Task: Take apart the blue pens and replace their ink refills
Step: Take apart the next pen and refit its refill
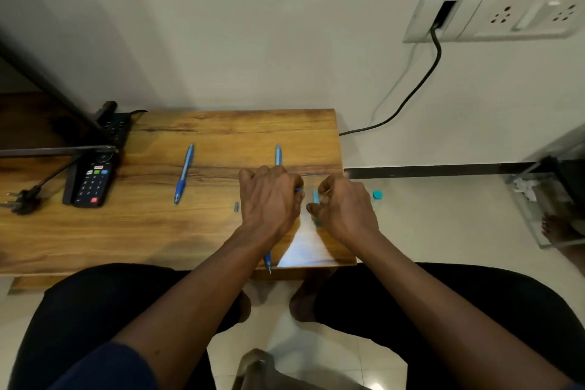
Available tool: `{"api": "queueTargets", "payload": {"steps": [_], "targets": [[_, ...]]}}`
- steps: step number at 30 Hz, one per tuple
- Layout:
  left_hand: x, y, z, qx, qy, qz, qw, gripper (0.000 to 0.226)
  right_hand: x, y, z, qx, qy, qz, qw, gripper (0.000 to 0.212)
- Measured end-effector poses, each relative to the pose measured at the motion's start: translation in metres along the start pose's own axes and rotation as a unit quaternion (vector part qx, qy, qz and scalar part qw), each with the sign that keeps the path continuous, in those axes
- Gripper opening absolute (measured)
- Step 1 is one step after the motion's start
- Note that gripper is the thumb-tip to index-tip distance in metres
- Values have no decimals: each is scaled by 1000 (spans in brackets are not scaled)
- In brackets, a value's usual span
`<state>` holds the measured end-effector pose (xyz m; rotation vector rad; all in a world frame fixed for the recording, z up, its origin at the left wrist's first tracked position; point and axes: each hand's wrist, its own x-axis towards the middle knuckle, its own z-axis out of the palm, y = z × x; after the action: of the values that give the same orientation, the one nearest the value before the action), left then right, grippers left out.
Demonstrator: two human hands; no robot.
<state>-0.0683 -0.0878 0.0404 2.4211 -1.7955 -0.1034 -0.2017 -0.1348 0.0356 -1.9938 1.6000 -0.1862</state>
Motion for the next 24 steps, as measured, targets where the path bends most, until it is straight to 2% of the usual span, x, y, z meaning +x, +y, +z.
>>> {"api": "queueTargets", "payload": {"steps": [7,10,15,21,24], "targets": [[1,-4,7,-83,16,-13,996,5,-1,2,-2,19,3,0,1000,31],[1,-9,9,-183,20,-29,983,8,-1,3,-2,21,4,-1,1000,31],[7,-18,3,-428,-4,-113,897,11,-1,5,-1,31,3,-3,1000,22],[9,-25,0,-542,-38,-138,828,14,2,8,-8,157,9,3,988,5],[8,-23,-2,-580,-63,-127,802,16,2,7,-11,215,16,-23,976,8]]}}
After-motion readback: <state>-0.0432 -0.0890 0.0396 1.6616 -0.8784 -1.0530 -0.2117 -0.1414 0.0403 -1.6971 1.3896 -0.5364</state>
